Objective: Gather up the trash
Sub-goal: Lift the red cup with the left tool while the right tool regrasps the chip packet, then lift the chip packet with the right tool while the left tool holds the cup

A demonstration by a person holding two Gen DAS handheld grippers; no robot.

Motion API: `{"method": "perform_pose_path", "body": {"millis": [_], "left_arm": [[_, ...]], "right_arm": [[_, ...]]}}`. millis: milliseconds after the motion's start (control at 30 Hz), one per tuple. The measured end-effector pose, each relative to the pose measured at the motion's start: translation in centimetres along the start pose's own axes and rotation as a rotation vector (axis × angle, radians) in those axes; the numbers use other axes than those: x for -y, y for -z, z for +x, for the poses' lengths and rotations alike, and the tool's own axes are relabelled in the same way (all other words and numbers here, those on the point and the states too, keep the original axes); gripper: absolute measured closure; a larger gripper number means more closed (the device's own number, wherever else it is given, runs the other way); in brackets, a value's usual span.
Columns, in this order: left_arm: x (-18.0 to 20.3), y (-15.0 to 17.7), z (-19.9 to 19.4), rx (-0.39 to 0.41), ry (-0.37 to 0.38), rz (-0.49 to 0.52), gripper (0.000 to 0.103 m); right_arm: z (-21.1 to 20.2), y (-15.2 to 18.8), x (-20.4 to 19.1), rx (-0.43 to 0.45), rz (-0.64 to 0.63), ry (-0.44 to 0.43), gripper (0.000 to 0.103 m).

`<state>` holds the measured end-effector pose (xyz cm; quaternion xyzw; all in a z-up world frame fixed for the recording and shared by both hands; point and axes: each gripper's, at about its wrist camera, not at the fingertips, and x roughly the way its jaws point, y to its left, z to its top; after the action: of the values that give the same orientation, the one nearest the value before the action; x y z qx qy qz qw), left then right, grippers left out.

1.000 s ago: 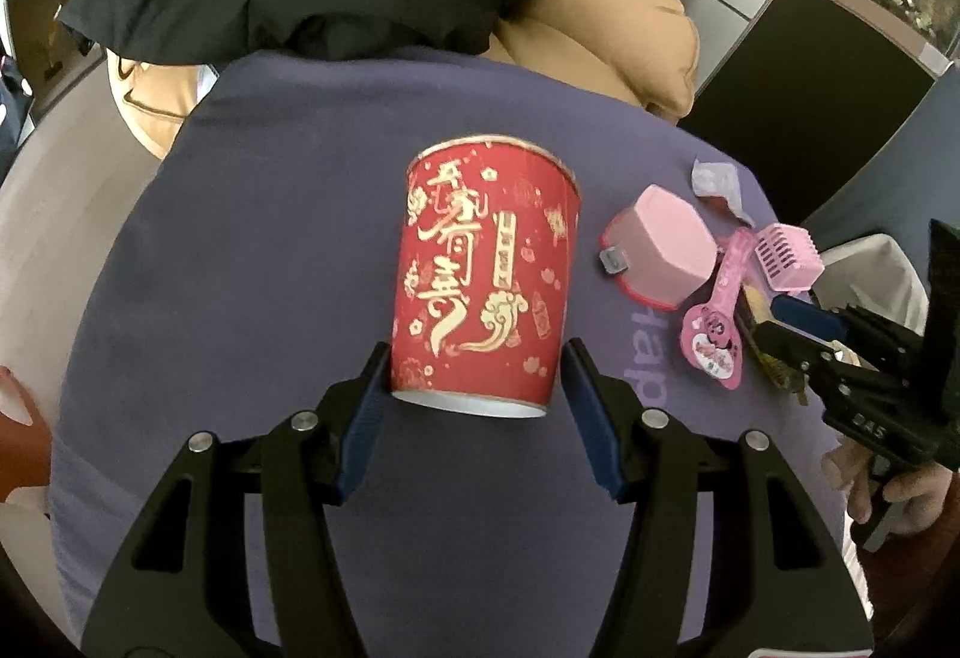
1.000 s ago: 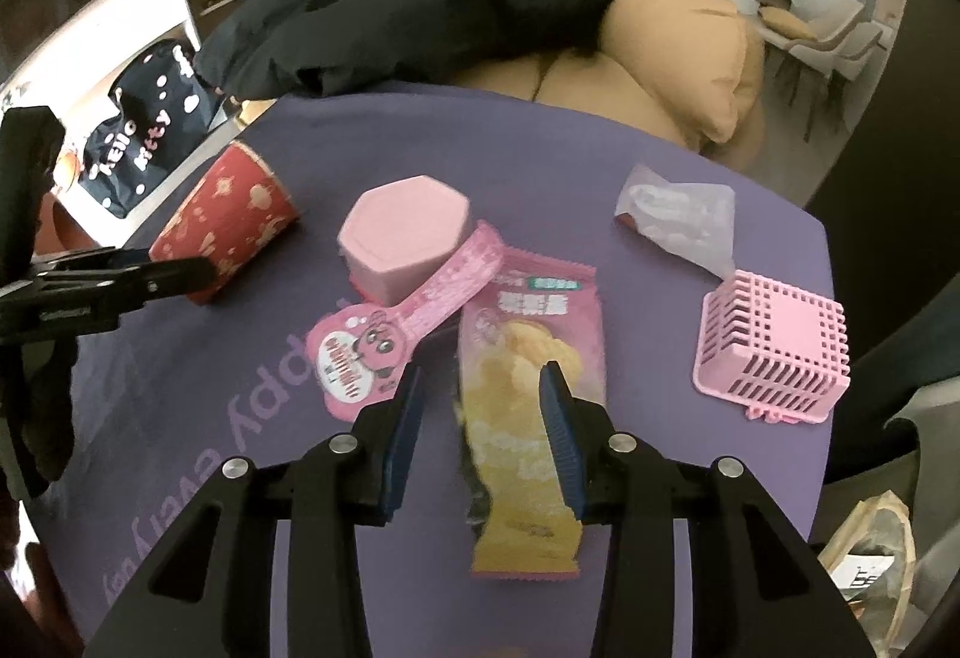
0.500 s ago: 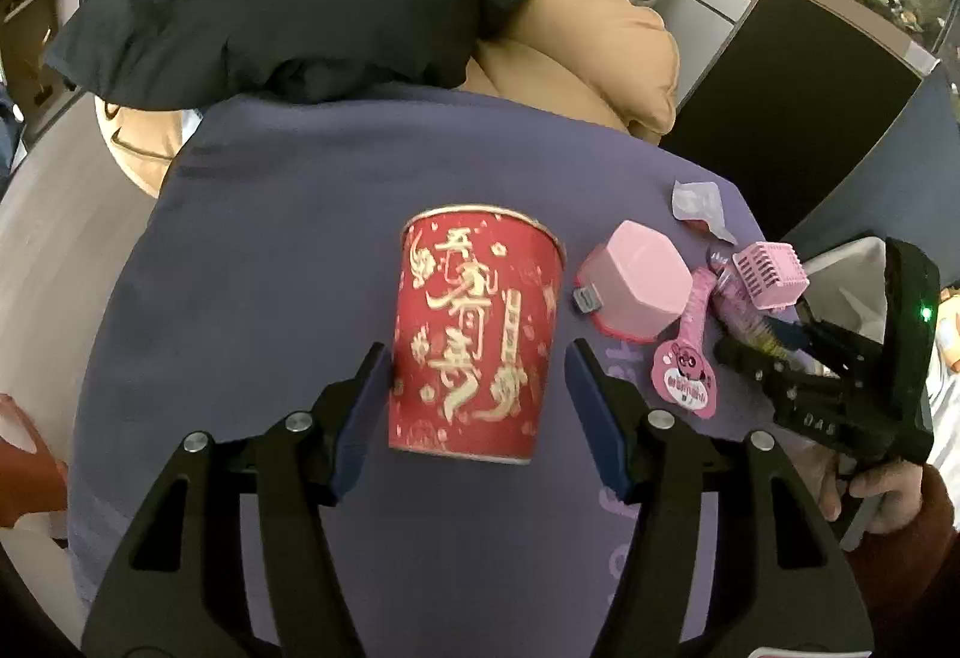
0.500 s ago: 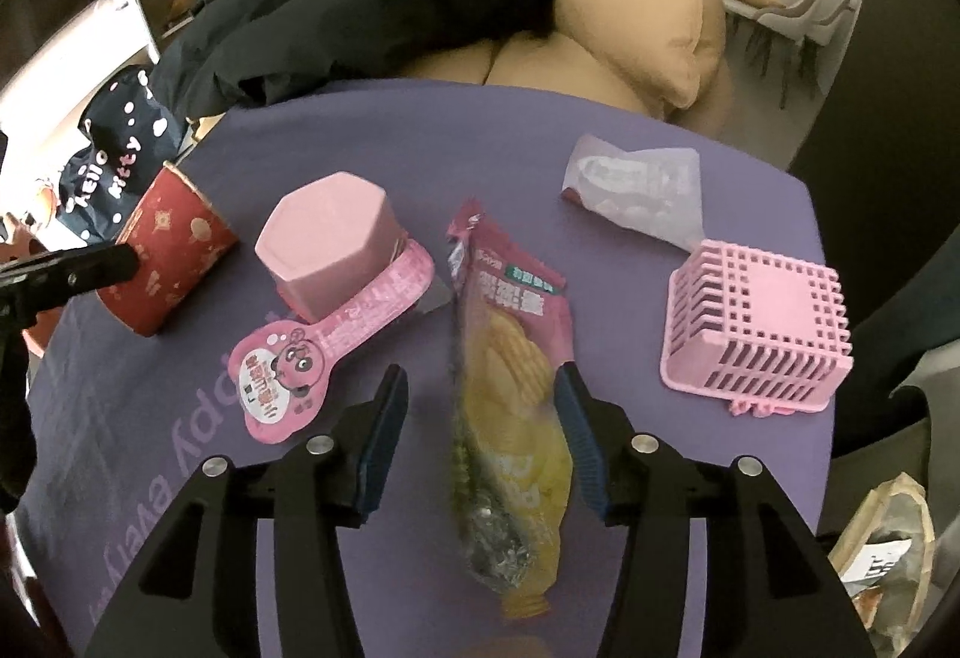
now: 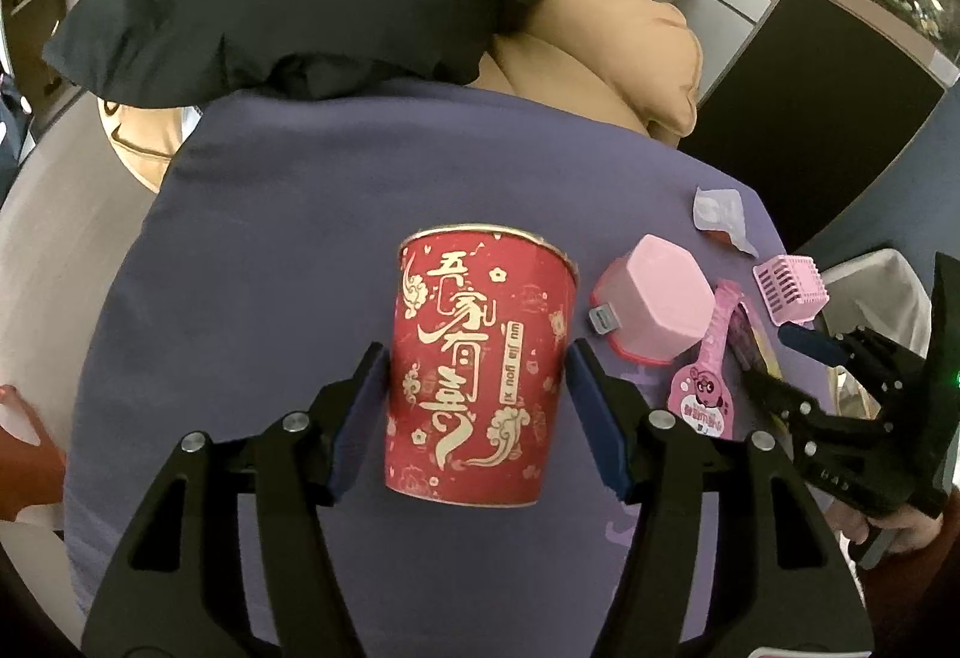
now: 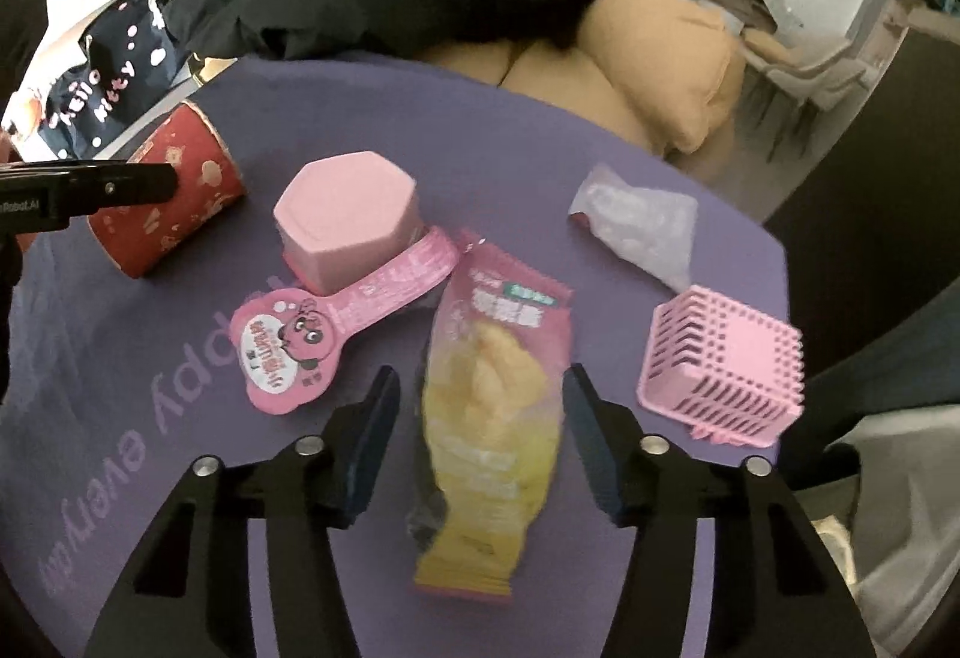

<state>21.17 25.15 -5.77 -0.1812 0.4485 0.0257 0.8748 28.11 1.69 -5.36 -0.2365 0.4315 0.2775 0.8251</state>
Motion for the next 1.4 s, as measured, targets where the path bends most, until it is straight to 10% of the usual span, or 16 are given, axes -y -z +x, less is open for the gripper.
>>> {"method": "perform_pose_path", "body": {"millis": [133,367,967,1100,1400], "left_arm": [[0.1,0.0,-0.1,0.001,-0.002,0.005,0.046],[0.2,0.4,0.0,-0.016,-0.012,0.011,0.046],[0.5,1.2,-1.7,0.022,0.039,0.013,0.049],[0.1,1.7,-0.9,-0.004,0.039,0.0,0.049],[-0.1,1.9,-1.1,-0.001,0.034,-0.007,0.049]], "right_arm": [[0.5,0.2,1.2,-0.03,0.082,-0.076,0.091],[-2.4,-0.4,-0.3,0.032,0.105,-0.203,0.096],[-4.1,0.0,1.2,0.079,0.094,-0.218,0.094],[-2.8,0.3,1.5,0.086,0.093,-0.239,0.063],[-1.7,0.8,3.1,0.079,0.201,-0.171,0.062]]}}
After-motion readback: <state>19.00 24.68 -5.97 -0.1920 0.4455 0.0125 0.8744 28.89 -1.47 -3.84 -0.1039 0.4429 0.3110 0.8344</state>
